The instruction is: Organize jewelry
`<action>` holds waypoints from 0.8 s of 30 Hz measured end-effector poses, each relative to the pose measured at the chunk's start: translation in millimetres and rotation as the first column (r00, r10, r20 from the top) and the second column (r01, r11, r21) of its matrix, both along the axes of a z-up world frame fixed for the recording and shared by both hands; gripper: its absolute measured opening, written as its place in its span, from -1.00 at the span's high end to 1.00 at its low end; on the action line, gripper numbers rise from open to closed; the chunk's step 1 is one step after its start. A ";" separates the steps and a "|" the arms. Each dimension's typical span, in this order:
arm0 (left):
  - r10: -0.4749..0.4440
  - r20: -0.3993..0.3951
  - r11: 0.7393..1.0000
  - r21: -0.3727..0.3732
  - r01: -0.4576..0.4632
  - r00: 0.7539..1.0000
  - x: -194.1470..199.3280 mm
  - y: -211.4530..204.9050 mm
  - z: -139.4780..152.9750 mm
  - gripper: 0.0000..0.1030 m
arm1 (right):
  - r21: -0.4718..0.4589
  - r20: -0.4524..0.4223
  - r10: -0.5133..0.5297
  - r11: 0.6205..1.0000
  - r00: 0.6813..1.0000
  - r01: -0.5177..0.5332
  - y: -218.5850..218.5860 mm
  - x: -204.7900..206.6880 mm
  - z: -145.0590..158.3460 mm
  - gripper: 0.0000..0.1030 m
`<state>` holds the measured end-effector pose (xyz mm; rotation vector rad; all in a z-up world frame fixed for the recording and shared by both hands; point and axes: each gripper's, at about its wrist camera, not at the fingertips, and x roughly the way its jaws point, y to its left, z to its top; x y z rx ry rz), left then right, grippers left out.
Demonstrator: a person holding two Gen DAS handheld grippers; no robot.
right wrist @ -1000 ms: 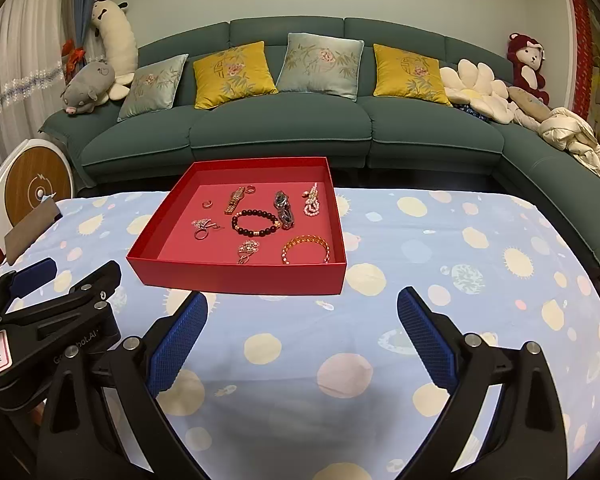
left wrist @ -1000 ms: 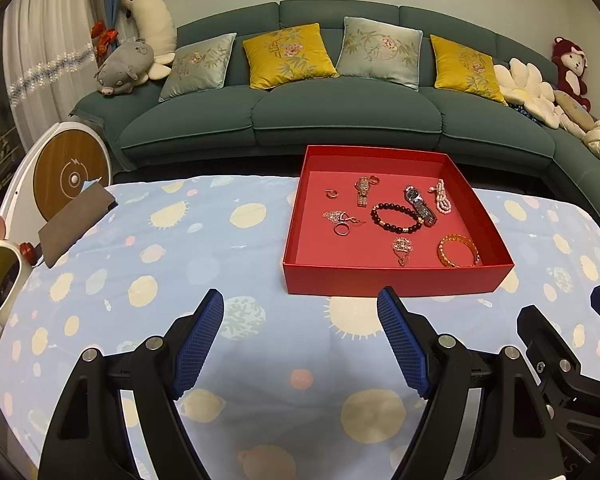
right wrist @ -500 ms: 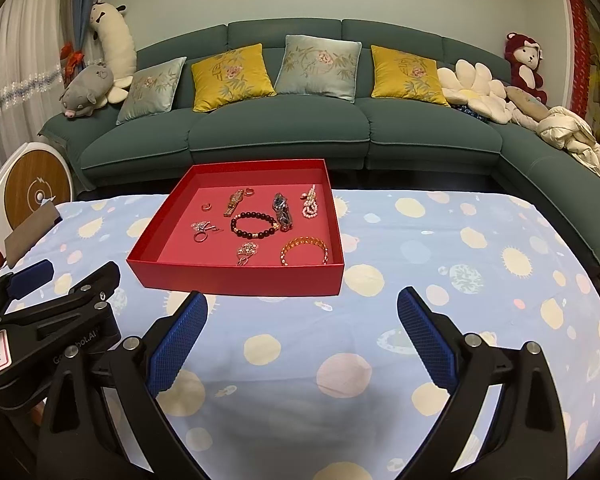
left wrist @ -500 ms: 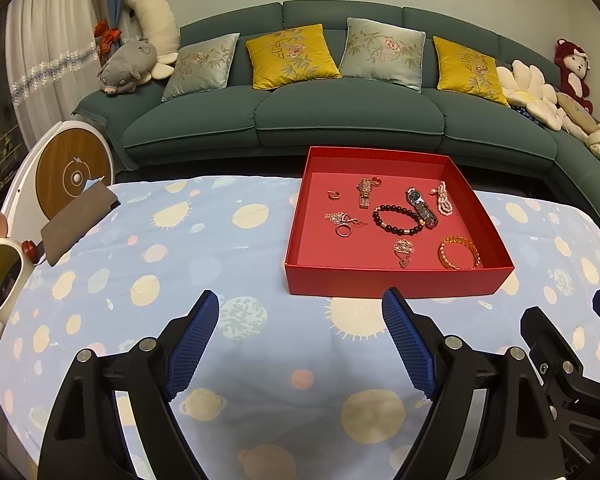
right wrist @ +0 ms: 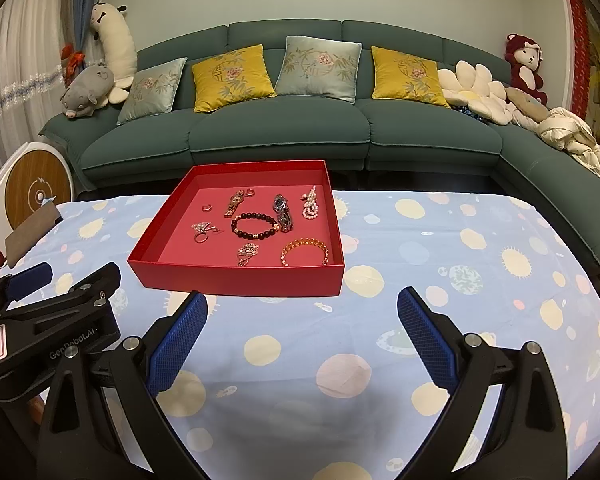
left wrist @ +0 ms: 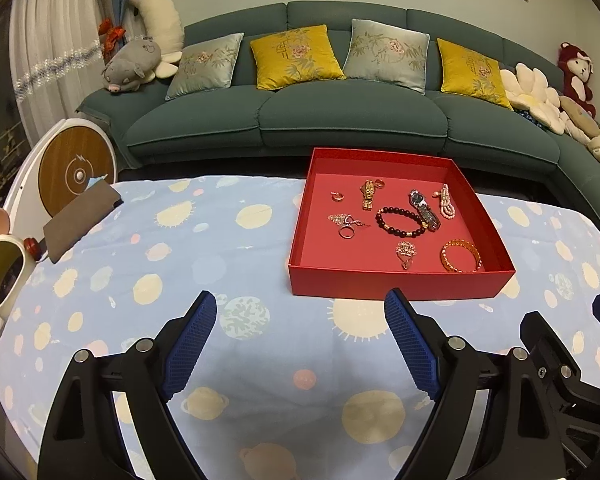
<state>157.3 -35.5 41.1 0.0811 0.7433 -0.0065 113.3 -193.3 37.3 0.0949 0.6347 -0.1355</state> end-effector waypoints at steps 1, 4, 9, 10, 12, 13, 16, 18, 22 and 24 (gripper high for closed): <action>0.002 0.007 1.000 0.007 -0.002 1.000 -0.7 -0.5 0.7 -0.62 | -0.001 0.000 0.000 1.000 1.000 0.000 0.2 -0.3 0.2 -0.82; 0.005 0.012 1.000 0.010 -0.005 1.000 -1.6 -0.6 1.2 -0.62 | -0.001 0.000 0.002 1.000 1.000 -0.002 -0.1 0.0 0.3 -0.82; 0.010 0.033 0.999 0.030 -0.011 0.999 -3.7 -2.0 2.7 -0.62 | -0.003 0.000 0.002 1.000 1.000 -0.002 0.4 -1.0 0.3 -0.82; 0.011 0.039 0.999 0.034 -0.013 0.999 -4.3 -2.2 3.2 -0.62 | -0.003 0.001 0.001 1.000 1.000 -0.001 0.4 -1.0 0.2 -0.82; 0.012 0.049 0.999 0.038 -0.014 0.999 -5.5 -2.1 3.6 -0.62 | -0.002 0.000 0.001 1.000 1.000 -0.001 0.1 -0.9 0.3 -0.82; 0.013 0.055 0.999 0.041 -0.015 0.998 -6.2 -2.3 4.1 -0.62 | -0.002 0.000 0.001 1.000 1.000 -0.001 0.1 -0.9 0.4 -0.82; 0.015 0.075 0.998 0.056 -0.019 0.997 -8.3 -3.2 5.4 -0.62 | -0.002 -0.001 0.002 1.000 1.000 -0.002 0.4 -0.7 0.1 -0.82; 0.014 0.075 0.998 0.058 -0.019 0.997 -8.2 -3.0 5.0 -0.62 | -0.004 -0.001 0.001 1.000 1.000 -0.001 0.5 -1.0 0.0 -0.82; 0.007 0.049 1.000 0.028 -0.008 0.999 -5.5 0.3 2.4 -0.62 | -0.005 -0.003 0.000 1.000 1.000 0.000 0.7 -1.9 0.1 -0.82; 0.004 0.044 1.000 0.017 -0.005 0.999 -4.8 1.9 0.9 -0.62 | -0.007 -0.004 0.001 1.000 1.000 -0.001 0.6 -1.9 0.1 -0.82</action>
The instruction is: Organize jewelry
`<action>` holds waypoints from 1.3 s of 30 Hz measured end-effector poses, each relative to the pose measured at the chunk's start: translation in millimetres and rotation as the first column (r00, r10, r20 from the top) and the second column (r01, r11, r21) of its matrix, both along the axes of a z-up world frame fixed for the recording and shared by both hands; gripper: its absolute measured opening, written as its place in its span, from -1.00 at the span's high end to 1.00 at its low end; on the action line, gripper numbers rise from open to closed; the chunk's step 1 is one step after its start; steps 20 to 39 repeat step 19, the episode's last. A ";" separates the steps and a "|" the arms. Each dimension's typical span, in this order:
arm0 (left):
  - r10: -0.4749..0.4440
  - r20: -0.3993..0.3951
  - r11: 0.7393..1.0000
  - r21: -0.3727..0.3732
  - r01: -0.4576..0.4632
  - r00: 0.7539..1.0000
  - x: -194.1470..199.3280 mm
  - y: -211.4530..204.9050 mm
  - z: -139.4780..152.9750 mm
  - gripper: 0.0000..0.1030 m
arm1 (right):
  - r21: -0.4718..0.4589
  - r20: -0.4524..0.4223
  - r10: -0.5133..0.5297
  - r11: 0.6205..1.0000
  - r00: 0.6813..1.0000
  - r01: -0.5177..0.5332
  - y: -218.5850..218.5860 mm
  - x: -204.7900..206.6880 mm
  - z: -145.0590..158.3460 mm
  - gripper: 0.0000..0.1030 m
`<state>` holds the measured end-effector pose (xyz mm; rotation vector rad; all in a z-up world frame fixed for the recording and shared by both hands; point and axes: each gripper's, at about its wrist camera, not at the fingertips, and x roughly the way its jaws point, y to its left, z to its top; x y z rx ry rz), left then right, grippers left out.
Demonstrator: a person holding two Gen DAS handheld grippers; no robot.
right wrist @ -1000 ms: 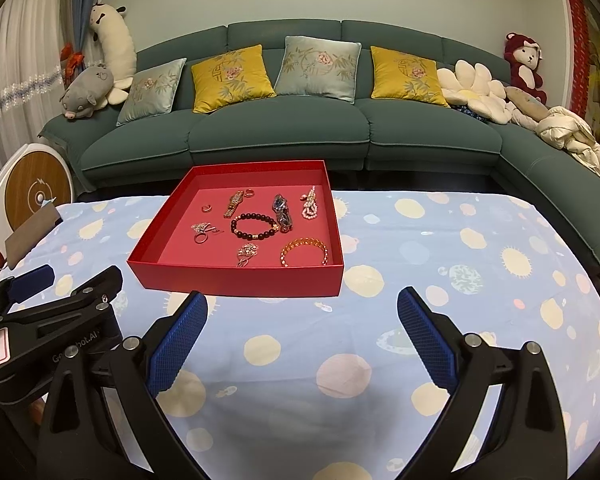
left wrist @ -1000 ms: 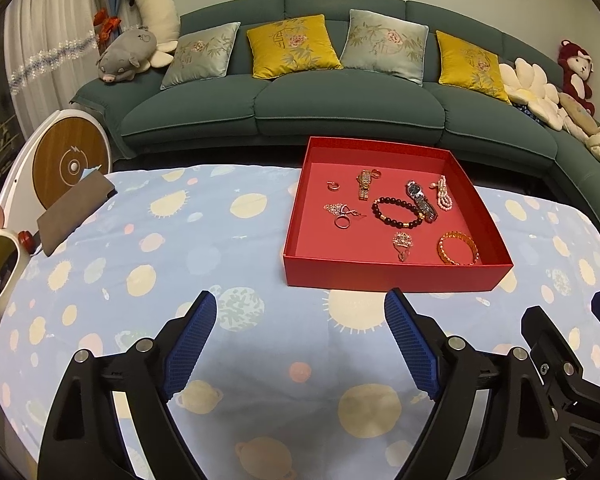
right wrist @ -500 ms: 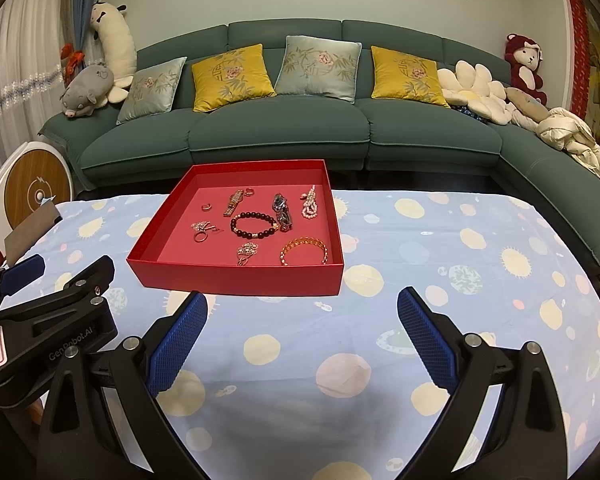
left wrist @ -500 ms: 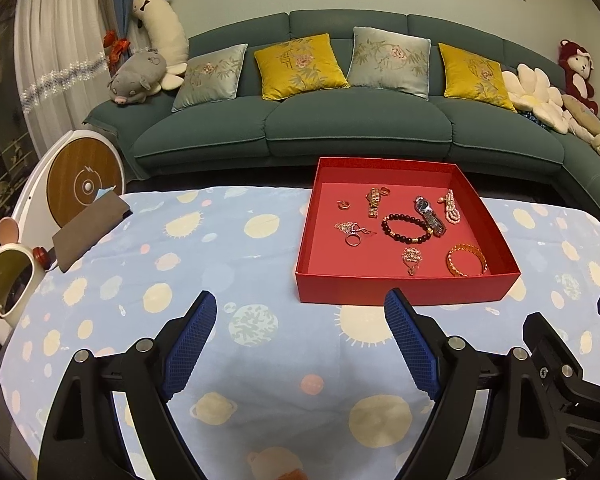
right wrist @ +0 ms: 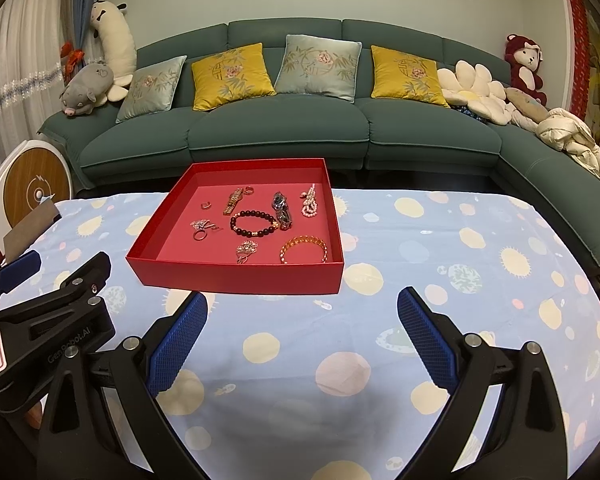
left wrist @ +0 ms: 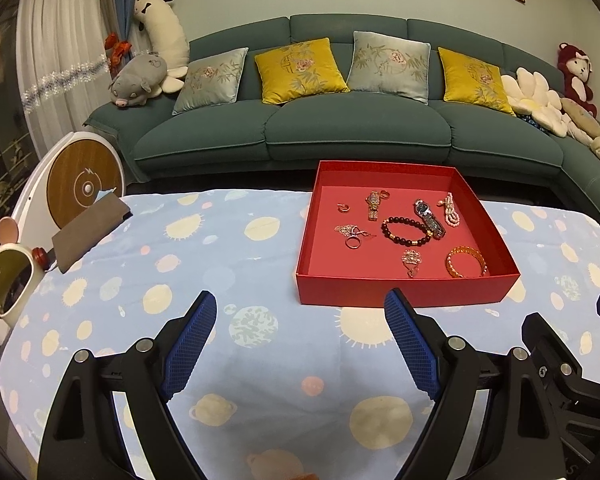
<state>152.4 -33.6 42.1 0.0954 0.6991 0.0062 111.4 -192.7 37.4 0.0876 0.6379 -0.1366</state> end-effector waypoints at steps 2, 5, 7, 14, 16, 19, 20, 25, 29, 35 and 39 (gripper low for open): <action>-0.007 -0.001 1.000 0.003 0.007 1.000 0.1 -0.3 -0.5 -0.62 | -0.001 -0.001 0.000 1.000 1.000 0.000 -0.6 0.0 0.2 -0.82; -0.005 0.006 1.000 0.009 0.005 1.000 -0.9 -0.5 -0.9 -0.62 | 0.001 -0.001 0.000 1.000 1.000 0.000 0.6 0.1 -0.2 -0.82; -0.001 0.009 1.000 0.014 0.001 1.000 -1.2 -0.8 -1.1 -0.62 | -0.001 -0.001 -0.001 1.000 1.000 0.001 0.7 0.0 -0.2 -0.82; 0.013 0.003 1.000 0.020 -0.014 1.000 0.8 -0.3 -2.7 -0.62 | 0.001 -0.002 0.003 1.000 1.000 -0.003 0.4 -0.2 -0.4 -0.82; 0.015 0.002 1.000 0.021 -0.015 1.000 0.8 0.0 -2.9 -0.62 | -0.002 -0.001 0.003 1.000 1.000 -0.003 1.7 -1.1 -2.9 -0.82; 0.018 0.004 1.000 0.025 -0.018 1.000 0.6 0.1 -3.0 -0.62 | -0.002 -0.001 0.003 1.000 1.000 -0.003 2.2 -1.6 -3.9 -0.82; 0.018 0.004 1.000 0.025 -0.018 1.000 0.6 0.1 -3.0 -0.62 | -0.002 -0.001 0.003 1.000 1.000 -0.003 2.2 -1.6 -3.9 -0.82; 0.018 0.004 1.000 0.025 -0.018 1.000 0.6 0.1 -3.0 -0.62 | -0.002 -0.001 0.003 1.000 1.000 -0.003 2.2 -1.6 -3.9 -0.82; 0.018 0.004 1.000 0.025 -0.018 1.000 0.6 0.1 -3.0 -0.62 | -0.002 -0.001 0.003 1.000 1.000 -0.003 2.2 -1.6 -3.9 -0.82; 0.018 0.004 1.000 0.025 -0.018 1.000 0.6 0.1 -3.0 -0.62 | -0.002 -0.001 0.003 1.000 1.000 -0.003 2.2 -1.6 -3.9 -0.82; 0.018 0.004 1.000 0.025 -0.018 1.000 0.6 0.1 -3.0 -0.62 | -0.002 -0.001 0.003 1.000 1.000 -0.003 2.2 -1.6 -3.9 -0.82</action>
